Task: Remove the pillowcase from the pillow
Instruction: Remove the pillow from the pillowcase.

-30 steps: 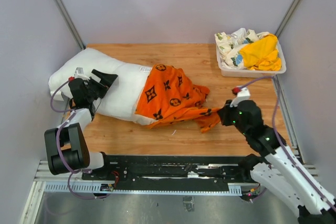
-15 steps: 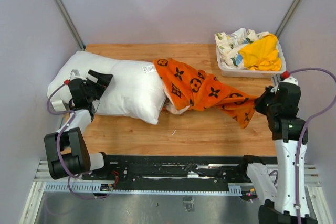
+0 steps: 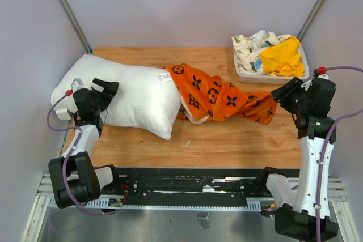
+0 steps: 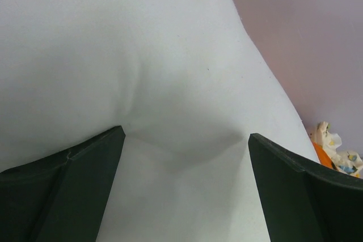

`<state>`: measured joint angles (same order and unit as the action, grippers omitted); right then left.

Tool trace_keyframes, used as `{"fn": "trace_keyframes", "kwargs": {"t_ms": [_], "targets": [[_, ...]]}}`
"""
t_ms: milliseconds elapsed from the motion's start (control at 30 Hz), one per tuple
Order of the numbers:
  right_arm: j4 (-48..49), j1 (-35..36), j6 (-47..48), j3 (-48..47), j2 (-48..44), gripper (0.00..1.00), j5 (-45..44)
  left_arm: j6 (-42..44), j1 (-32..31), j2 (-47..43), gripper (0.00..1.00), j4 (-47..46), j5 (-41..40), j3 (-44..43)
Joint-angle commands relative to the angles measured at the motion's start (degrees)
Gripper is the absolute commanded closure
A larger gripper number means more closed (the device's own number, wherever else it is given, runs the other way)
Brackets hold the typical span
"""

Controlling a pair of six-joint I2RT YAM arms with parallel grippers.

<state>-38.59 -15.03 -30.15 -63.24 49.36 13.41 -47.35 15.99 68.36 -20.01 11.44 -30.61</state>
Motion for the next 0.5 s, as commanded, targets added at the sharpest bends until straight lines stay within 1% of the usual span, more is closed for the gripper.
{"fn": "trace_keyframes", "kwargs": {"t_ms": [0, 33, 67, 133, 233, 300, 367, 467], "targets": [[5.6, 5.3, -0.8, 4.3, 0.1, 0.37, 0.9, 6.7, -4.7, -5.6, 0.01, 5.1, -8.7, 2.4], [5.6, 8.6, -0.5, 4.9, 0.7, 0.24, -1.7, 8.7, -8.4, -7.7, 0.01, 5.3, -11.7, 1.7], [5.4, 11.6, 0.2, 4.9, 1.4, 0.16, -4.8, 10.4, -11.3, -9.5, 0.01, 5.3, -13.6, 0.9], [5.0, 18.1, 1.5, 3.6, 3.0, 0.05, -10.7, 12.1, -14.7, -12.0, 0.01, 6.3, -14.3, -0.8], [4.0, 26.6, 4.2, -0.5, 5.3, 0.00, -17.1, 12.9, -14.9, -12.6, 0.01, 12.1, -11.1, -4.9], [4.6, 31.9, 5.2, -2.2, 7.1, 0.01, -19.3, 12.2, -15.0, -11.9, 0.01, 13.7, -9.4, -6.4], [6.3, 35.9, 5.7, -2.7, 9.7, 0.01, -18.7, 10.6, -15.0, -11.4, 0.01, 13.6, -8.8, -6.1], [8.0, 39.2, 5.8, -3.5, 15.4, 0.02, -15.7, 10.1, -15.1, -10.7, 0.01, 14.6, -9.1, -6.3]]}}
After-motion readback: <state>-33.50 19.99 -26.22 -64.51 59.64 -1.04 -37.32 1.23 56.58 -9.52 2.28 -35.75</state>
